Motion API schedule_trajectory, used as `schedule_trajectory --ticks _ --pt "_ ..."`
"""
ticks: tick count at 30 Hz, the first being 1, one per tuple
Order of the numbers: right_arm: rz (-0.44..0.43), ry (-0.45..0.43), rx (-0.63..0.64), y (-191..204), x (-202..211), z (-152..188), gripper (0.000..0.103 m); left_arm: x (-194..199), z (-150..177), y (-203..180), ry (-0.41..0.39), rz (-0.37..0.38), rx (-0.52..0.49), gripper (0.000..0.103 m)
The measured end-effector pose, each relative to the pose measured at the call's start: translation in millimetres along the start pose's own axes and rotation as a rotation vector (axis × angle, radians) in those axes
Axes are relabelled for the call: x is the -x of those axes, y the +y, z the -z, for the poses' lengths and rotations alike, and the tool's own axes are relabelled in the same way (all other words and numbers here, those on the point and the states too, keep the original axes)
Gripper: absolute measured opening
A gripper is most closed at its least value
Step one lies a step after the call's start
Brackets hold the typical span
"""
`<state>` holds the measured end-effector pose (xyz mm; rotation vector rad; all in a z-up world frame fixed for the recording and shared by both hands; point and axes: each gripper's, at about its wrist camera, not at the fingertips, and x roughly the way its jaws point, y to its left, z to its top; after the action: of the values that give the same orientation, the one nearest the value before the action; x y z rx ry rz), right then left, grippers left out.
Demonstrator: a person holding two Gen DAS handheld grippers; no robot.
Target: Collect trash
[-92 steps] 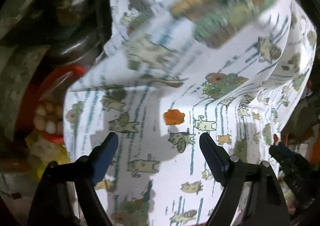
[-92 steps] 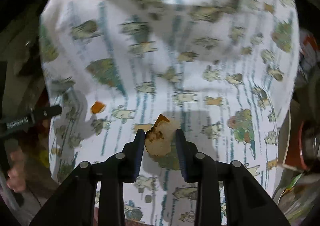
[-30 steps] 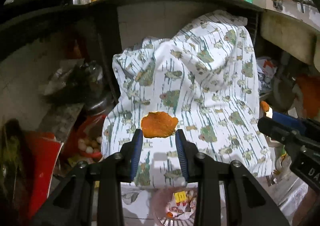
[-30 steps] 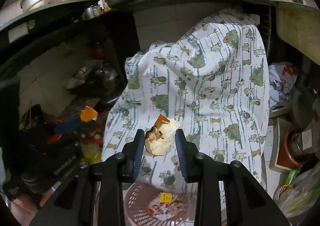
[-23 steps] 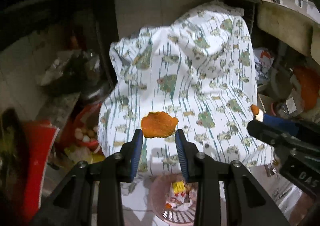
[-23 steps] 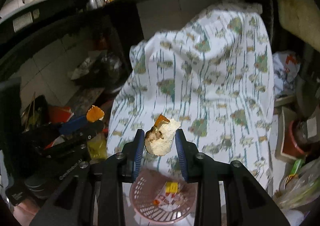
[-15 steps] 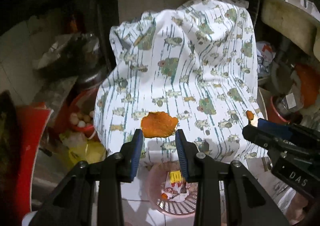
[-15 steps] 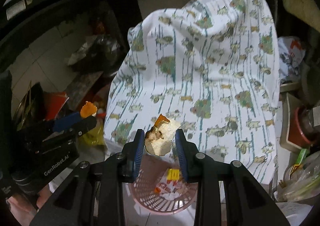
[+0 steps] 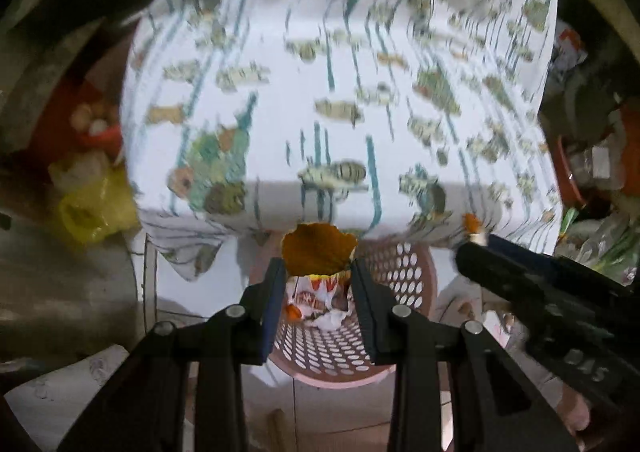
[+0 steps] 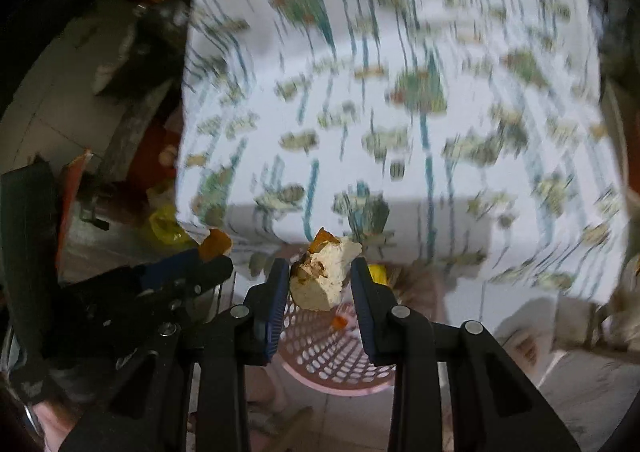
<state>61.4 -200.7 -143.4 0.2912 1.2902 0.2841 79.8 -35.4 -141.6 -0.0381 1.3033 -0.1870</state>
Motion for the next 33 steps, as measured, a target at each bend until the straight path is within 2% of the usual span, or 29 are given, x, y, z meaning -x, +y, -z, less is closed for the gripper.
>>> schedule_trajectory --ticks 2,3,7,9,11,20,22,23,24,25,27,33 --pt "0.002 0.041 -0.018 -5.9 -21.6 2.6 0.034 -15.3 1.9 -5.1 0.036 -0.024 -0.026 0.031" --pt "0.004 0.066 -0.029 -9.6 -33.1 4.4 0.034 -28.4 4.8 -6.5 0.079 -0.017 -0.029 0.031" --pt "0.07 0.126 -0.059 -28.4 -67.8 11.1 0.034 -73.4 16.2 6.8 0.232 0.019 0.044 0.031" --pt "0.105 0.135 -0.074 -38.4 -77.0 12.2 0.034 -83.4 20.5 13.6 0.264 0.03 0.078 0.031" --pt "0.101 0.156 -0.102 -48.5 -84.9 14.3 0.034 -88.9 23.4 18.1 0.286 0.043 0.099 0.031" --pt "0.035 0.221 -0.207 -75.6 -109.6 23.7 0.034 -103.9 29.7 25.2 0.326 0.021 0.125 0.032" --pt "0.023 0.232 -0.24 -83.7 -111.7 26.1 0.034 -106.0 28.1 24.9 0.338 0.014 0.133 0.047" --pt "0.016 0.24 -0.251 -85.8 -112.9 26.5 0.035 -105.1 27.8 26.6 0.338 0.006 0.138 0.068" --pt "0.003 0.251 -0.265 -88.4 -114.2 27.4 0.039 -104.1 27.6 27.5 0.332 -0.005 0.142 0.076" --pt "-0.003 0.255 -0.281 -90.5 -114.3 27.9 0.052 -102.3 27.0 27.4 0.323 -0.012 0.14 0.076" --pt "0.0 0.234 -0.296 -93.4 -110.3 28.6 0.06 -98.3 25.4 26.9 0.315 -0.02 0.129 0.076" --pt "0.027 0.195 -0.245 -82.7 -89.7 21.7 0.06 -73.1 19.0 23.7 0.231 -0.053 0.102 0.076"
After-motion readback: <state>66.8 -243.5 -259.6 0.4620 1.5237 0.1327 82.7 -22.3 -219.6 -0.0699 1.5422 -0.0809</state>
